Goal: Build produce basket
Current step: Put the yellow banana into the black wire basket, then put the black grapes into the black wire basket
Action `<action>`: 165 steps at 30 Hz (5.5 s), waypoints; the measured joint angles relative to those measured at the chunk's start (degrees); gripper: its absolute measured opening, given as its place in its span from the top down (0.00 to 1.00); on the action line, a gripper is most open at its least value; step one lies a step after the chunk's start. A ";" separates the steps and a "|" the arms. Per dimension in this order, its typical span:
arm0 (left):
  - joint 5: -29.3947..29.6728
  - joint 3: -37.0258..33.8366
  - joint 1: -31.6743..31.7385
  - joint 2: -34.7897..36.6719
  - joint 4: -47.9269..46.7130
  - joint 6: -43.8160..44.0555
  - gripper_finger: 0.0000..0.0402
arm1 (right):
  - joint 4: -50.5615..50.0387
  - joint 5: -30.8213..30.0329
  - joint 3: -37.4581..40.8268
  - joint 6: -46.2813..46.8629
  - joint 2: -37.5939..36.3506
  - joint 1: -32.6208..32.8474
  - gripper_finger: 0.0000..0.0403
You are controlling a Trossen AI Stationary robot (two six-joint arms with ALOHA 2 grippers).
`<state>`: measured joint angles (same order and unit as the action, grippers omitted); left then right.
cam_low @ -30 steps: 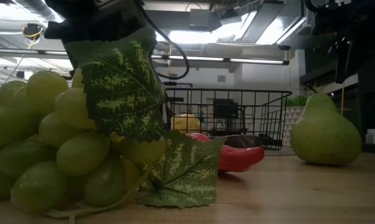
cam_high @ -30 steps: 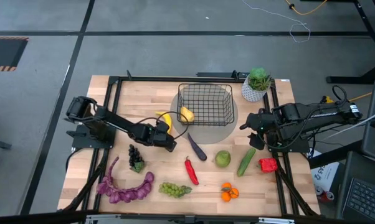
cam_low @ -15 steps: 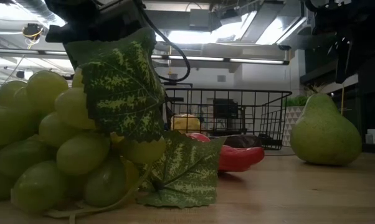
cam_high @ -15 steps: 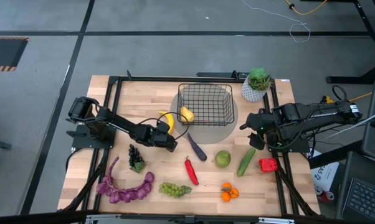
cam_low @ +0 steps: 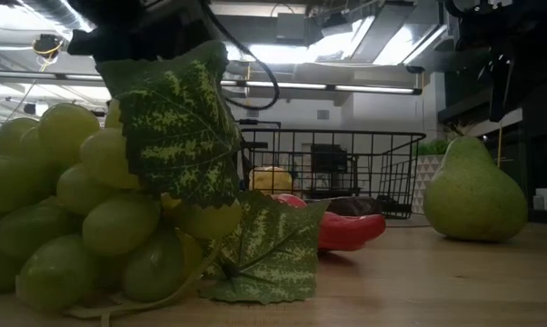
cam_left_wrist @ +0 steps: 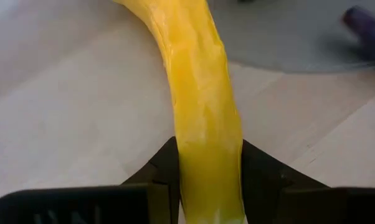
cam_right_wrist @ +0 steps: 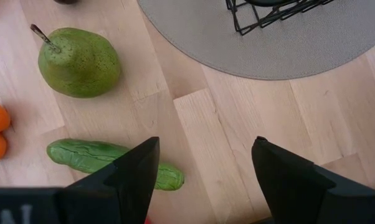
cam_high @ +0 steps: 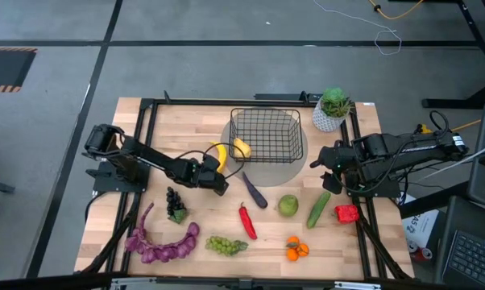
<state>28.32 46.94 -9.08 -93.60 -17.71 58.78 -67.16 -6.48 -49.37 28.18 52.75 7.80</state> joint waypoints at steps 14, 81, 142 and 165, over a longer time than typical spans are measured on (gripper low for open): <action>11.50 0.00 8.90 14.01 -5.04 -6.12 0.74 | -0.02 0.00 -0.02 -0.08 -0.02 -0.01 0.37; -3.96 6.64 12.70 -4.33 60.21 -68.19 0.54 | 0.02 0.00 -0.02 -0.17 -0.02 0.00 0.37; -10.01 6.60 -26.26 16.83 -19.72 25.71 0.46 | -0.04 0.00 -0.02 1.42 0.00 -0.01 0.37; -20.53 6.60 -26.08 14.43 -38.93 55.15 0.46 | 0.00 0.00 -0.02 1.49 0.00 0.01 0.37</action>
<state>7.79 53.54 -35.16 -79.17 -56.63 113.93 -67.16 -6.48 -49.39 29.67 52.75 7.81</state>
